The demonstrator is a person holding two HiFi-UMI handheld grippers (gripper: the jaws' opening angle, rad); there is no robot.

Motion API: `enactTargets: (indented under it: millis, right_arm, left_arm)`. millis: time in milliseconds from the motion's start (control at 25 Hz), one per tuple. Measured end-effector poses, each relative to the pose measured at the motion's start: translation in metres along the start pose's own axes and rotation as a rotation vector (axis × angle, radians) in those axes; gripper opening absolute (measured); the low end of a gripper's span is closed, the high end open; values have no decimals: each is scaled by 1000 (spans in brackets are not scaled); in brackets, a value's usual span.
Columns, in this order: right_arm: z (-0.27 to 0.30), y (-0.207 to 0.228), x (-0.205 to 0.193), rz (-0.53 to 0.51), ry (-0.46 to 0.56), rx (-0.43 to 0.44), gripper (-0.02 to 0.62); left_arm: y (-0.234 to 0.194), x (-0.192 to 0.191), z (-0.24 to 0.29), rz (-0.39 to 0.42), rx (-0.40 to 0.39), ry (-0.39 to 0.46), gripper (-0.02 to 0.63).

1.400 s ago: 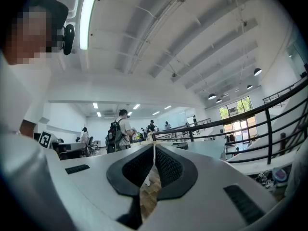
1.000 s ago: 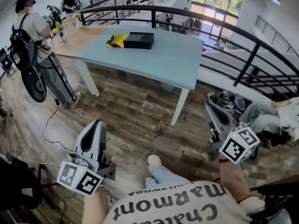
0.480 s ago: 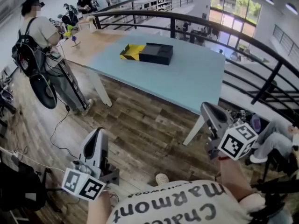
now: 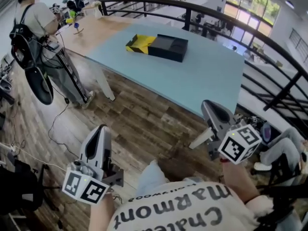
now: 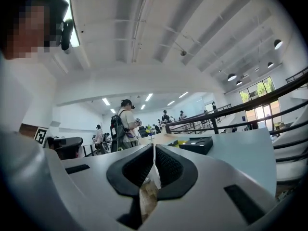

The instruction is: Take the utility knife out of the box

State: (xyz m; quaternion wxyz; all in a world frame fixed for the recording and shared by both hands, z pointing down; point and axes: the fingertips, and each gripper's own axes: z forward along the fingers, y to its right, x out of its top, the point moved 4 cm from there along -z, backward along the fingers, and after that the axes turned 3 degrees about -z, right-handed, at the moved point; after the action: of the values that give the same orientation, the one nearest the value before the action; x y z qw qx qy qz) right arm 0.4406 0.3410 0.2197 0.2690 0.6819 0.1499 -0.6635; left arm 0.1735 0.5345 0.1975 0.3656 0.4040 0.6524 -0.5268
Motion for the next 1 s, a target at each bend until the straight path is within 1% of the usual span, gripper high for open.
enactTargets:
  millis: [80,240,480,720,880,1000]
  right_arm:
    - [18,0,0,10,-3,4,37]
    - [54,6,-8,41,15,-29,37]
    - [120,12,-19,67,4,-58,37]
    - [211,16,-14,81,12,-68,37]
    - [273,18,-6,96,16,-79,37]
    - [314,19,0,104,15,-90,37]
  left_arm:
    - [-11,3,5,3,2,-18,2]
    - [-42,4,18,-1,21,-44,2]
    - [-100,0,56,-17,12,-79,2]
    - [-167,14,117,-24,-32,-119,2]
    - [-212,33,167,-32,-62,-135,2]
    - [-239,42,201,-34,-97,-163,2]
